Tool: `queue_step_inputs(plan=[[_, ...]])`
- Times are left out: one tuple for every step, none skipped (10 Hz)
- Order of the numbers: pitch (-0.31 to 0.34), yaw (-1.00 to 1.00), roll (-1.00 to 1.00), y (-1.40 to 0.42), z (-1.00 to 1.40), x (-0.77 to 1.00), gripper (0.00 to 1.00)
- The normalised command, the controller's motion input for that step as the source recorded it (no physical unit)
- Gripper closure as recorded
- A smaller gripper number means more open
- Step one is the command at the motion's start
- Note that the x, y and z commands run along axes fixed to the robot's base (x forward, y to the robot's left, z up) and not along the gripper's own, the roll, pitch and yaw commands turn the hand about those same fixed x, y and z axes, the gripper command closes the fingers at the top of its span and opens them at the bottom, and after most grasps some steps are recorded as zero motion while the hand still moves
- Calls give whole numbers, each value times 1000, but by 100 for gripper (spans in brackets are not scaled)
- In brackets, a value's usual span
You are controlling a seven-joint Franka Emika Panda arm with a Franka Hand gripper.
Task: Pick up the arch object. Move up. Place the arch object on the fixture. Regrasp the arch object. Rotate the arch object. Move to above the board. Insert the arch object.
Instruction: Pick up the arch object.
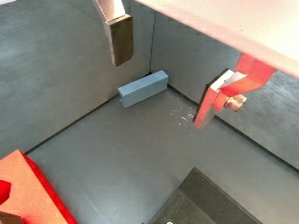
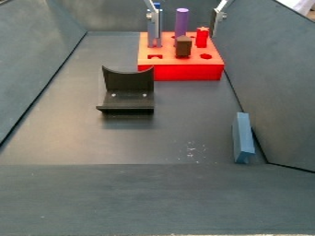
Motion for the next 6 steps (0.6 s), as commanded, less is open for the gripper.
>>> queue_step_inputs(plan=[[-247, -214, -107, 217, 0, -569, 0], [-67, -174, 26, 354, -183, -566, 0], [-64, -214, 37, 543, -343, -774, 0], [0, -409, -7, 497, -486, -503, 0], [0, -671, -31, 229, -574, -420, 0], [0, -597, -80, 291, -657, -431, 0]])
